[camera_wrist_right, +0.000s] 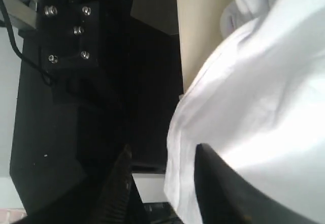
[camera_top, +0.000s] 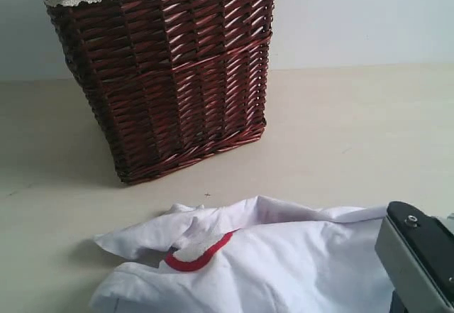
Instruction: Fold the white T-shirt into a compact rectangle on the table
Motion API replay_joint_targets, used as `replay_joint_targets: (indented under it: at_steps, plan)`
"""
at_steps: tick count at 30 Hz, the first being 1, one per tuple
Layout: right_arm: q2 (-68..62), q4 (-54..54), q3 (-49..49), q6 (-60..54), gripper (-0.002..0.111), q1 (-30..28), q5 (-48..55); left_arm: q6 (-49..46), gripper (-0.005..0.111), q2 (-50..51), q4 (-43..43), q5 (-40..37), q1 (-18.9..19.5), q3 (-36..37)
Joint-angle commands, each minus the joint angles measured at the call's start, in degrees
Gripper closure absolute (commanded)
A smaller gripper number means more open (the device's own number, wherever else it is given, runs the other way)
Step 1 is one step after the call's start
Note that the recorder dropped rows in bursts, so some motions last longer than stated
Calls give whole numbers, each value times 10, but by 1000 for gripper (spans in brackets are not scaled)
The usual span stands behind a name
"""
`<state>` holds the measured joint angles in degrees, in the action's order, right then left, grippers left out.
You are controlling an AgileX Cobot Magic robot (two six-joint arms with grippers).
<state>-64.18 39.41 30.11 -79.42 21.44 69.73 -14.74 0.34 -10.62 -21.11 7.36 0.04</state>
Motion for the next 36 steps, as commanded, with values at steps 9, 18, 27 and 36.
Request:
replay_joint_targets:
  at_steps: [9, 18, 27, 36]
  plan:
    - [-73, -144, 224, 139, 62, -1, -148, 2, 13, -3, -4, 3, 2, 0]
    - [-320, -174, 253, 157, 62, -5, -226, 2, 13, -3, -4, 3, 2, 0]
    - [-376, -177, 258, 150, 62, -5, -378, 2, 13, -3, -4, 3, 2, 0]
    - [-411, -175, 258, 148, 97, -5, -360, 2, 13, -3, -4, 3, 2, 0]
